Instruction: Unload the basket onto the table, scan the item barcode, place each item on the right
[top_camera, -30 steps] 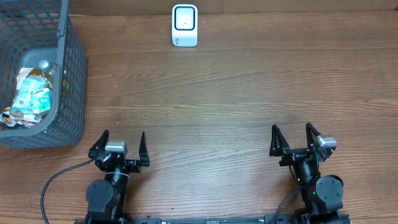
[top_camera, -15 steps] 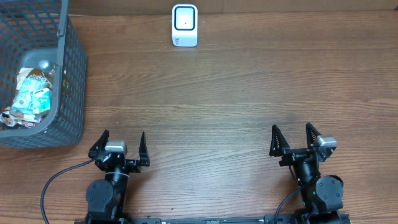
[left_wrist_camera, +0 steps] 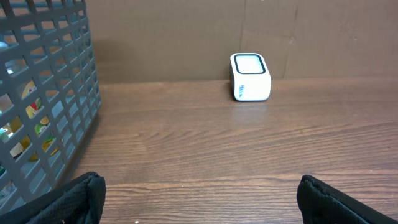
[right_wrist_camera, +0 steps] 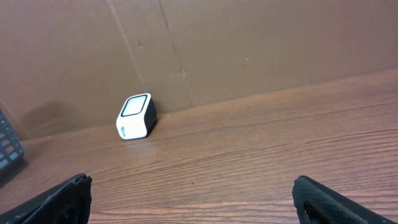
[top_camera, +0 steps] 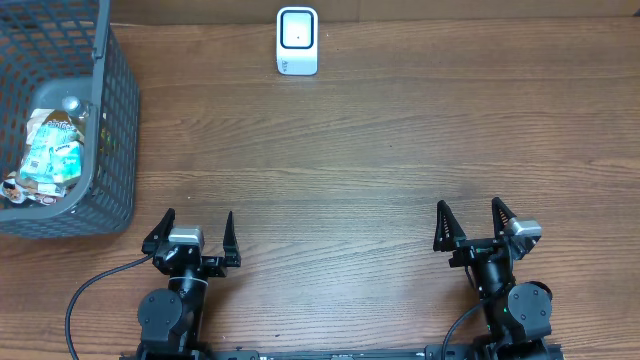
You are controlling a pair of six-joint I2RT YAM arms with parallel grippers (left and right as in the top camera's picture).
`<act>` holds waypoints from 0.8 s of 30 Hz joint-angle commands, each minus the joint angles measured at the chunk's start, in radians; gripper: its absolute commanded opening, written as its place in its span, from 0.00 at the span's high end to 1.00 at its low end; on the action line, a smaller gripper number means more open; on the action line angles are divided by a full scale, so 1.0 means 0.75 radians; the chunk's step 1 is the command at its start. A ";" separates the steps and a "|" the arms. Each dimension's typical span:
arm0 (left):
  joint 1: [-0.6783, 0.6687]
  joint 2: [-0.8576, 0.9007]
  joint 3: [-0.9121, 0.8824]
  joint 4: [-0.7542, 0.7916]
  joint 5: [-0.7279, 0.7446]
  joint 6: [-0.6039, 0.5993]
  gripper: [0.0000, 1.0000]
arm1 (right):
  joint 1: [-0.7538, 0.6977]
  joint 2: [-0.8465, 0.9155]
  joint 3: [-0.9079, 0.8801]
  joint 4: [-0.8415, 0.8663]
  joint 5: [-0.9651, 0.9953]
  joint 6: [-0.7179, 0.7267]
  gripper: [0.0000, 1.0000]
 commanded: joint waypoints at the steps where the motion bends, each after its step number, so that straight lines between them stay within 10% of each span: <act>1: 0.007 -0.015 -0.020 0.004 0.002 0.024 0.01 | 0.007 -0.013 -0.014 0.005 -0.003 -0.006 0.00; 13: 0.007 -0.015 0.073 0.102 0.298 0.014 0.01 | 0.007 -0.013 -0.014 0.005 -0.002 -0.006 0.00; 24: 0.007 -0.015 0.631 0.128 0.628 0.010 0.00 | 0.007 -0.013 -0.014 0.005 -0.003 -0.006 0.00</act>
